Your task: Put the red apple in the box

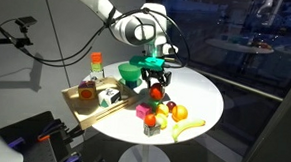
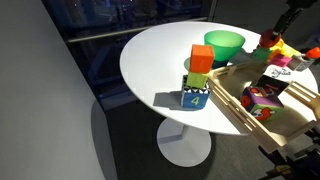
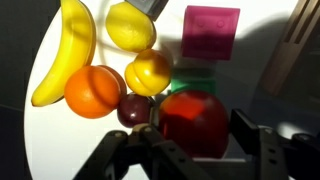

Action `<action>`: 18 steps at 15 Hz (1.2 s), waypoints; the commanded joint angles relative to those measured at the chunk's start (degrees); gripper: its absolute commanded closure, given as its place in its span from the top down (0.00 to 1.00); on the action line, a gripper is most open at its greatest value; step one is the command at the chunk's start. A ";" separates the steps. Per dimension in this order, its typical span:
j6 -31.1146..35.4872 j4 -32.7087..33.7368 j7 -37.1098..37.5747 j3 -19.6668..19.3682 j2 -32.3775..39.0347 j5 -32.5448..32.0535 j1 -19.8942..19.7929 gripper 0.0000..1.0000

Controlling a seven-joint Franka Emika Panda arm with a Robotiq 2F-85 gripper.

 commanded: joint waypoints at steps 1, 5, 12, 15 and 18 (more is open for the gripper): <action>-1.81 -1.93 -0.93 1.02 -3.62 0.21 -0.93 0.47; -2.29 -5.23 -1.78 1.77 -7.32 0.69 -0.40 0.47; -2.03 -11.96 -1.59 3.28 -12.82 0.31 1.75 0.47; -1.54 -14.67 -1.36 3.59 -13.94 -0.20 2.90 0.47; -1.49 -17.23 -1.69 4.06 -14.96 0.05 4.01 0.47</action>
